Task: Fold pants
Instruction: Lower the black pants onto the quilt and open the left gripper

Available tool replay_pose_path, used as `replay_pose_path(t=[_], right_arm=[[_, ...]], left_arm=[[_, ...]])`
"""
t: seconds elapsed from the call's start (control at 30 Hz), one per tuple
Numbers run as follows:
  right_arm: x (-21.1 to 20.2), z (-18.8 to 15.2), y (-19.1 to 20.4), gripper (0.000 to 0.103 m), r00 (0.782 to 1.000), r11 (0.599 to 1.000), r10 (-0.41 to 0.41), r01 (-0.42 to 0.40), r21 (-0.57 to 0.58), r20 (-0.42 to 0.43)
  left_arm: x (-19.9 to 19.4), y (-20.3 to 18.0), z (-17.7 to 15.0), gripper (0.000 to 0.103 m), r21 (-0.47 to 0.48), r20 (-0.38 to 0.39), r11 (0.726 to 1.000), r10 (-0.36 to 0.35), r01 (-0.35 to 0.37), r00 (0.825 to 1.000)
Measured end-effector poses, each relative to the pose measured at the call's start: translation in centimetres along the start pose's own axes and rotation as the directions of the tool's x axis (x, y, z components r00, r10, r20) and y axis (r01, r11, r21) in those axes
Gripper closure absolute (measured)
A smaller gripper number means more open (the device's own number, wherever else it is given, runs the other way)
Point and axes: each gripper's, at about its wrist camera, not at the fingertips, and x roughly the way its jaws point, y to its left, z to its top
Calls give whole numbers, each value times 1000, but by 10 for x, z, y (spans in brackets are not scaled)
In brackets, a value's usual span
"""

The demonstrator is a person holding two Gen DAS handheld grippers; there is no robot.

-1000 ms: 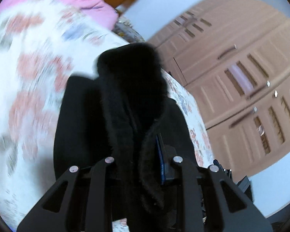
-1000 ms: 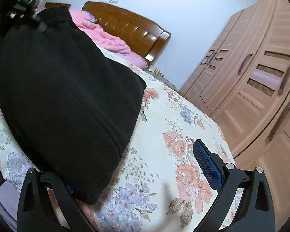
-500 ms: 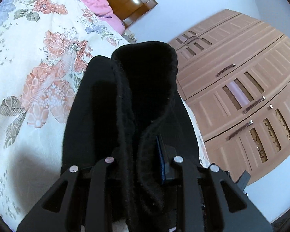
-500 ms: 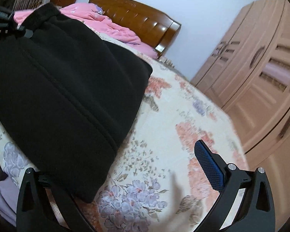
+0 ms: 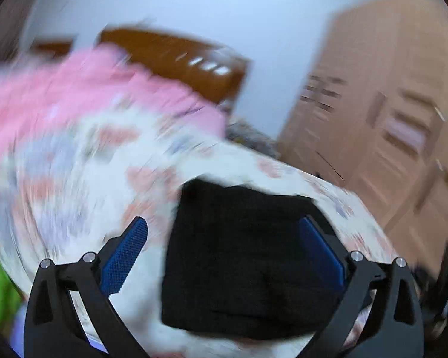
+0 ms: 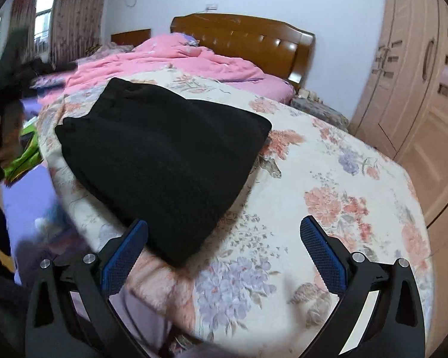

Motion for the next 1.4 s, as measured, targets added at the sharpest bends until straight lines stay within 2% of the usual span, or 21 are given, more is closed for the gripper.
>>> replay_pose_path(t=[0.1,0.13,0.2,0.3,0.33,0.43,0.5,0.57,0.63,0.67,0.77,0.9,0.97,1.0,1.03,1.13,1.23,1.27,1.33,1.37,1.4], right_arm=[[3,1,-4,5,973,980,-197,191,-57,-121],[5,3,-9,5,953,964,-264,258,-64,-150],[7,5,-11,5,934,949,-313,303,-81,-170],[15,3,-5,5,914,932,-358,337,-132,-192],[17,2,-3,5,911,930,-361,338,-141,-199],[19,-1,-3,5,911,932,-358,336,-137,-203],[15,-3,-8,5,914,933,-356,338,-121,-196],[12,-6,-22,5,923,942,-335,326,-76,-187],[8,-6,-28,5,948,962,-272,272,-22,-165],[8,-6,-27,5,962,973,-228,230,-2,-151],[15,-3,-20,5,987,992,-106,114,59,-124],[23,26,-7,5,994,991,-106,106,79,-9],[37,36,6,5,998,997,-58,58,47,0],[50,38,19,5,999,999,-41,41,-4,-27],[56,37,25,5,999,999,-35,34,-31,-32],[65,35,24,5,999,1000,19,-20,-20,-34],[56,45,8,5,998,998,46,-44,33,-50],[49,47,3,5,999,999,25,-24,40,-27],[40,49,-5,5,1000,997,24,-24,73,-1],[37,50,-9,5,999,995,32,-33,98,11],[36,49,-11,5,999,993,39,-40,113,18]], left_arm=[[-30,-82,2,2,226,-16,969,-101,102,995],[-36,-107,0,2,284,-32,947,-147,149,989],[-43,-151,-5,2,363,-63,899,-239,245,969],[-42,-194,-5,2,318,-147,840,-414,439,898],[-39,-208,-4,2,313,-161,827,-438,467,884],[-30,-232,-12,2,386,-191,817,-383,427,904],[-29,-216,-11,2,373,-180,836,-362,404,915],[-24,-182,-4,2,316,-142,890,-299,329,944],[-5,-122,-1,2,246,-129,957,-126,155,984],[8,-93,-2,2,211,-150,975,-30,61,988],[37,-35,-9,3,155,-230,985,107,-72,967],[47,-26,-18,2,201,-217,976,127,-83,968],[63,-23,-31,2,249,-247,959,197,-134,949],[76,-20,-38,2,274,-265,945,255,-180,930],[87,-12,-48,1,260,-288,947,261,-187,922],[86,16,-50,1,84,-320,988,152,-132,935],[67,16,-39,2,67,-265,986,162,-150,950],[60,18,-33,2,35,-246,991,131,-126,960],[48,25,-22,2,-72,-222,997,-4,-12,975],[49,28,-18,8,-103,-228,994,-58,35,972],[53,28,-15,22,-108,-245,993,-79,54,966]])
